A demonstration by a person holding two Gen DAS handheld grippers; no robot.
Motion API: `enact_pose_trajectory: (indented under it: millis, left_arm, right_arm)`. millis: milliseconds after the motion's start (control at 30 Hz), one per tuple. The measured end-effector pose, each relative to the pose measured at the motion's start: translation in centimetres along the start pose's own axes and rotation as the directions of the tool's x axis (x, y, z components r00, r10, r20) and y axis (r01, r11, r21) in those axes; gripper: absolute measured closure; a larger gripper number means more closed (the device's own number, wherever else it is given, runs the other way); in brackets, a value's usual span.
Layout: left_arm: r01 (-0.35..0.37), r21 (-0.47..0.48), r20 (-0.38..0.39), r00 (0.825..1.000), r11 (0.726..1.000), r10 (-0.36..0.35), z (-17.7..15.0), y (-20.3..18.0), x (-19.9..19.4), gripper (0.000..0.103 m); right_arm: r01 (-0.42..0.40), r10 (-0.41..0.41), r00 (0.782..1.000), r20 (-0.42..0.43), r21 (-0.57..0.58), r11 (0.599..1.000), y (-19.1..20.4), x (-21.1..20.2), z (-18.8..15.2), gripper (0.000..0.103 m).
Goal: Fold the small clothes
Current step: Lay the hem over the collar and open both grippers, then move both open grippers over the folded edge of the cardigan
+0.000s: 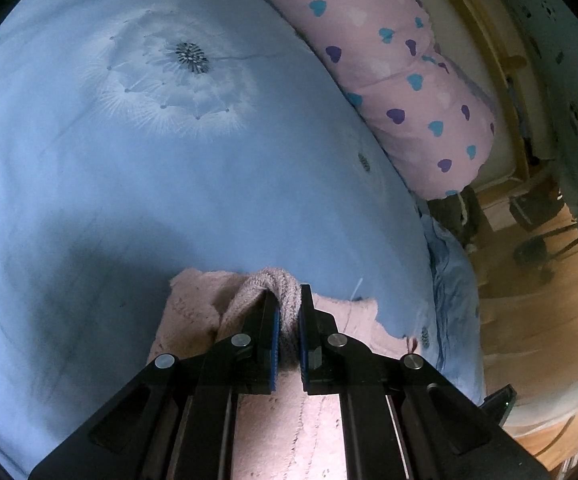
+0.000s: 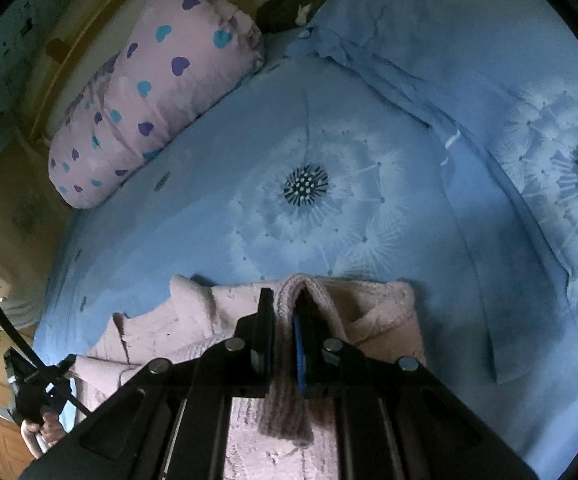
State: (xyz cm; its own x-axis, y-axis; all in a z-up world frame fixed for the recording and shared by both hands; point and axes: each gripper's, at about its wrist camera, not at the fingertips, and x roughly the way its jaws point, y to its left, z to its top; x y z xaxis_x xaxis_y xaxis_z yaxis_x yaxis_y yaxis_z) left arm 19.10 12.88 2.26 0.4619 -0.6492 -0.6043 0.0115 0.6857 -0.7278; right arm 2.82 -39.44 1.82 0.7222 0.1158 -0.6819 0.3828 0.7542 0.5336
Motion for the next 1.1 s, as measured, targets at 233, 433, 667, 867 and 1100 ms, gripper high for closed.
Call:
enact_pose_trajectory:
  millis: [233, 433, 667, 867, 1100]
  left_arm:
    - [0.136, -0.112, 0.045, 0.990, 0.984, -0.131, 1.3, 0.8, 0.6, 0.103]
    - [0.183, 0.050, 0.103, 0.977, 0.982, -0.187, 1.4, -1.7, -1.6, 0.084]
    - [0.171, 0.212, -0.023, 0.985, 0.962, -0.170, -0.5, -5.7, -1.4, 0.084]
    - [-0.117, 0.355, -0.049, 0.988, 0.927, 0.144, -2.7, -5.3, 0.4, 0.083]
    - [-0.139, 0.138, -0.187, 0.969, 0.981, 0.164, -2.7, -0.3, -1.7, 0.095]
  right_arm:
    - [0.009, -0.015, 0.998, 0.066, 0.090, 0.996, -0.7, 0.3, 2.3, 0.080]
    - [0.002, -0.011, 0.972, 0.235, 0.041, 0.999, -0.5, -2.0, 3.8, 0.023]
    - [0.103, -0.098, 0.992, 0.083, -0.058, 0.993, -0.9, 0.3, 2.8, 0.023]
    - [0.144, -0.142, 0.989, 0.031, -0.085, 0.986, -1.5, 0.8, 1.5, 0.024]
    - [0.144, -0.170, 0.982, -0.077, -0.269, 0.952, -0.4, -1.3, -1.6, 0.036]
